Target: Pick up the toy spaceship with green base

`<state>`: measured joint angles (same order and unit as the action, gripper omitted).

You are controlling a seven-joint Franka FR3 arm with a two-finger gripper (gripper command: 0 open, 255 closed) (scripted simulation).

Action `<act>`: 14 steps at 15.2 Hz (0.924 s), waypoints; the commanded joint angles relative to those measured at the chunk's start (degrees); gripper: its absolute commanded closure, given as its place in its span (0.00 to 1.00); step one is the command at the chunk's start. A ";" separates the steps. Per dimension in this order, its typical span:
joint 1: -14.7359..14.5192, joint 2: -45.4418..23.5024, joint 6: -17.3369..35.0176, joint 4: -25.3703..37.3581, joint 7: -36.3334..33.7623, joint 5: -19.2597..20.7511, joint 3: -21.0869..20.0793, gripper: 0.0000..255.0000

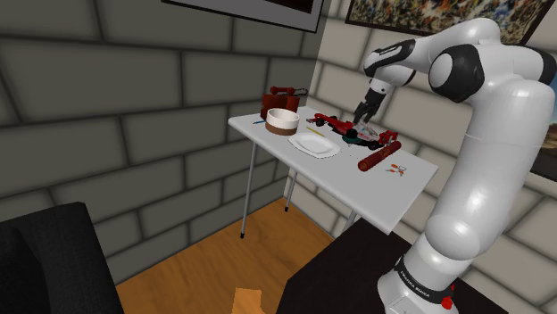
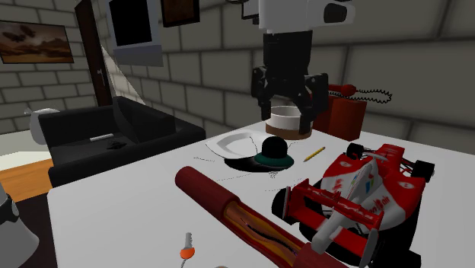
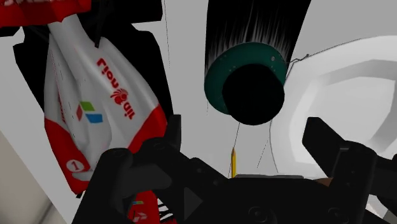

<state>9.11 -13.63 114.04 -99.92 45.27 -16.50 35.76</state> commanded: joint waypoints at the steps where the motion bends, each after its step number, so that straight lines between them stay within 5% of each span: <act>1: 0.08 -0.40 1.47 -1.17 0.51 -0.44 -0.11 0.00; 3: 0.10 -0.52 1.86 -1.47 0.62 -0.56 -0.15 0.00; 4: 0.13 -0.56 1.83 -1.42 0.66 -0.59 -0.14 1.00; 14: 0.07 -0.31 1.19 -0.95 0.42 -0.35 -0.08 1.00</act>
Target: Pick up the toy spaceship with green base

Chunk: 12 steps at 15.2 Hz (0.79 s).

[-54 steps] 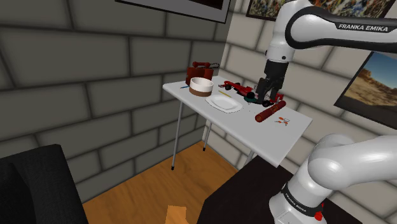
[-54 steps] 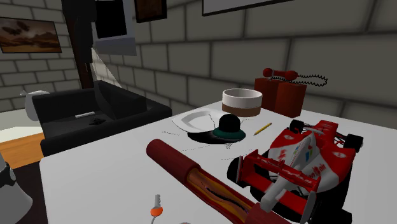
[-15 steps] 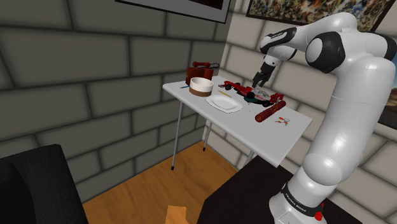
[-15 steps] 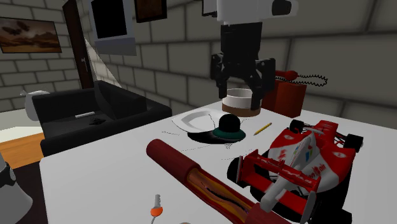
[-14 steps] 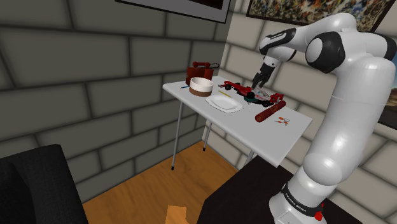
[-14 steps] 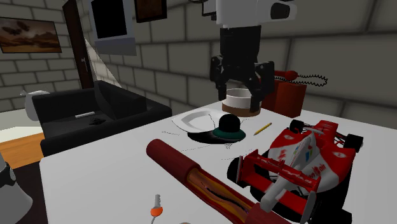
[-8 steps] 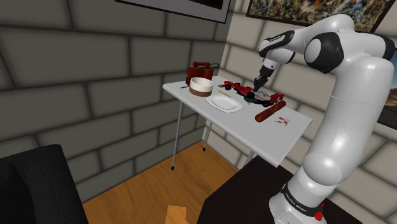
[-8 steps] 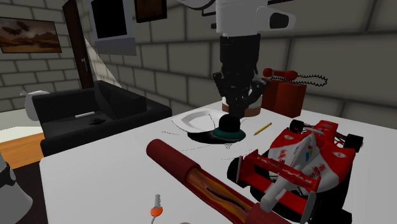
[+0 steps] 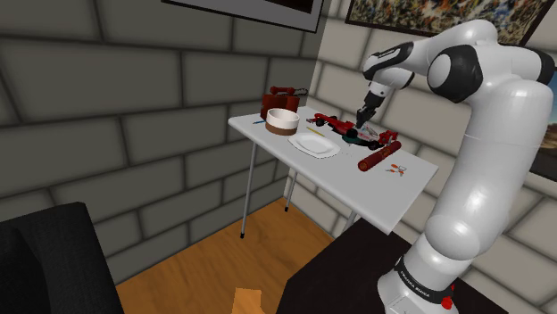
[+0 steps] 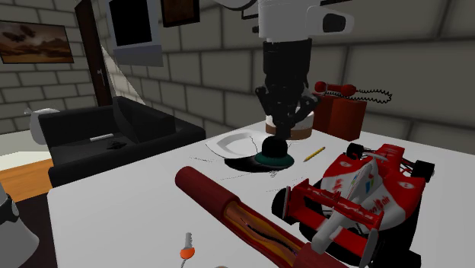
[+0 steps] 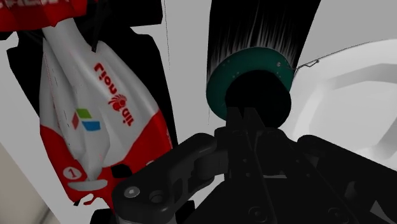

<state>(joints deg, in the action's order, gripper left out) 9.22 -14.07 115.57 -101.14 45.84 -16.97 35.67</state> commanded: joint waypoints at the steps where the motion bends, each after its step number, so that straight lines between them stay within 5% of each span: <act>1: -0.06 0.32 -1.03 0.80 -0.34 0.32 0.08 1.00; 12: 0.09 1.63 -8.84 7.73 -2.09 1.81 0.59 1.00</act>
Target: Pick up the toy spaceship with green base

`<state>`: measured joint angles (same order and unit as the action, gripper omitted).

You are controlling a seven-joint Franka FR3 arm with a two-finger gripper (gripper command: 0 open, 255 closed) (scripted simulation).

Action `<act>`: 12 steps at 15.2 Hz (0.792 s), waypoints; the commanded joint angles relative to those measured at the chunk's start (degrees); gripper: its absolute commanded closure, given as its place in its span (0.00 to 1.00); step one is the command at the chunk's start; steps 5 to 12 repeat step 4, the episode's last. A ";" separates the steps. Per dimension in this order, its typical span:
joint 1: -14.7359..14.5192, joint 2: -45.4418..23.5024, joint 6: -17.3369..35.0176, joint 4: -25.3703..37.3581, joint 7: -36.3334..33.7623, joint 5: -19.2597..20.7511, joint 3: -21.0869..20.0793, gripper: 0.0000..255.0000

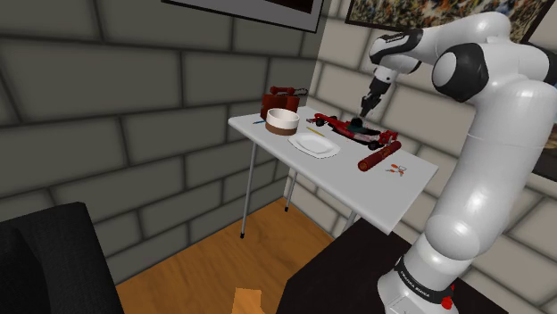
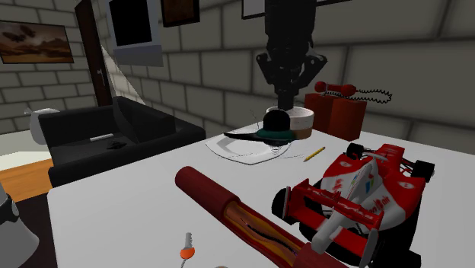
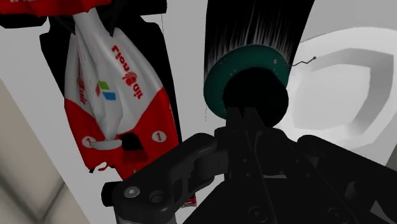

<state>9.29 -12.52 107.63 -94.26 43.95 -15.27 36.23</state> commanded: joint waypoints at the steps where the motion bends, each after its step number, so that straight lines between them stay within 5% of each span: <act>1: 0.07 0.11 -1.65 1.59 -0.33 0.18 0.07 1.00; 12: 0.13 0.13 -2.52 2.45 -0.46 0.24 0.11 1.00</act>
